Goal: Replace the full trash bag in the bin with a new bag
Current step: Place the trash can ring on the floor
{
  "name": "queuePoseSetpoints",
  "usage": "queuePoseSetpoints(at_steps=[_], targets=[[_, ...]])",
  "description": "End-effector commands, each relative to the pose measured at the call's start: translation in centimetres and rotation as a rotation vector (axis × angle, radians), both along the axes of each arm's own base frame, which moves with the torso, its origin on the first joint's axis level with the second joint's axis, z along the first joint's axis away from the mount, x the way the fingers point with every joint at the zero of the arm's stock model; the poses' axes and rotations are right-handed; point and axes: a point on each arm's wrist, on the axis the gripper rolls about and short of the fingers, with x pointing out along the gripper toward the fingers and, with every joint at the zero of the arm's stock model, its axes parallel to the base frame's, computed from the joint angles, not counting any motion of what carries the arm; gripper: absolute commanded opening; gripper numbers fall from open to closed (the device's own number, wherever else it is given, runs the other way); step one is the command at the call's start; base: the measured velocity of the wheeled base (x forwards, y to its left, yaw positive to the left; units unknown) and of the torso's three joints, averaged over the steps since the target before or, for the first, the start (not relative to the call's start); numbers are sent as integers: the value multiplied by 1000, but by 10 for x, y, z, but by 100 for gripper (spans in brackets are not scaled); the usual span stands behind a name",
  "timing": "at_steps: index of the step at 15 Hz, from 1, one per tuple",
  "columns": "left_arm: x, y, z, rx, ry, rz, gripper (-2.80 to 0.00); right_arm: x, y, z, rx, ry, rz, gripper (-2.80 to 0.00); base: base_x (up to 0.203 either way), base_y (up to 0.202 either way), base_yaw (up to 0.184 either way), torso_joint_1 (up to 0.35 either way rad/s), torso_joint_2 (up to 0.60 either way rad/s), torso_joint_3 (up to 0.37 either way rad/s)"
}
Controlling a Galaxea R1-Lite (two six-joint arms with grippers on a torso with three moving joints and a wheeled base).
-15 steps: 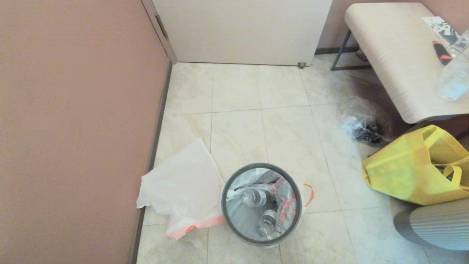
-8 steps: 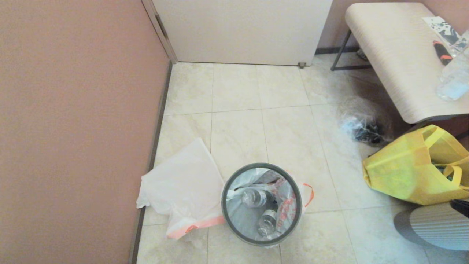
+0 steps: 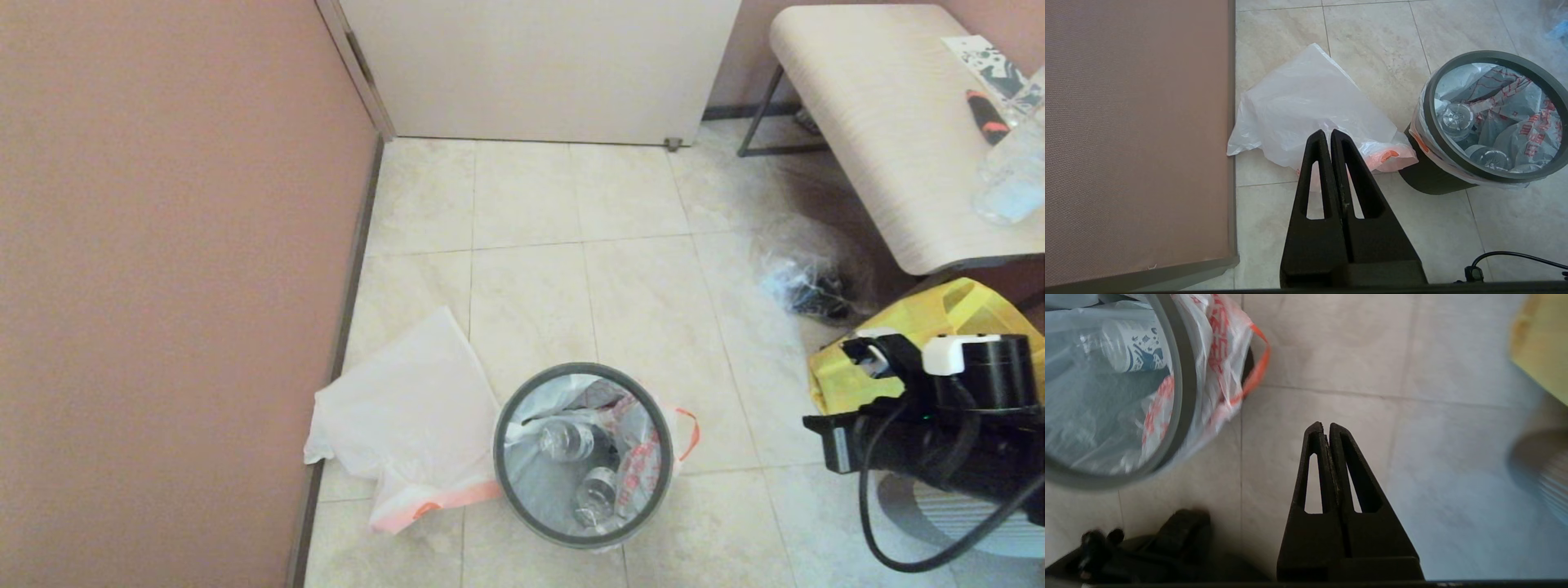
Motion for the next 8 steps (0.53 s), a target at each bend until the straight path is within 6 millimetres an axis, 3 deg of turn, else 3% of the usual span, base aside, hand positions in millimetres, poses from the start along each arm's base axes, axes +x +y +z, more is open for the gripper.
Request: queuePoseSetpoints(at_steps=[1,4,8], targets=[[1,0,-2,0,9,-1,-280,24,15,-32,-15,82,33,-280,0,0,0,0,0,0],[1,0,-2,0,9,-1,-280,37,40,-39,-47,59,66,-280,0,0,0,0,0,0],[1,0,-2,0,9,-1,-280,57,92,-55,-124,12,74,-280,0,0,0,0,0,0]])
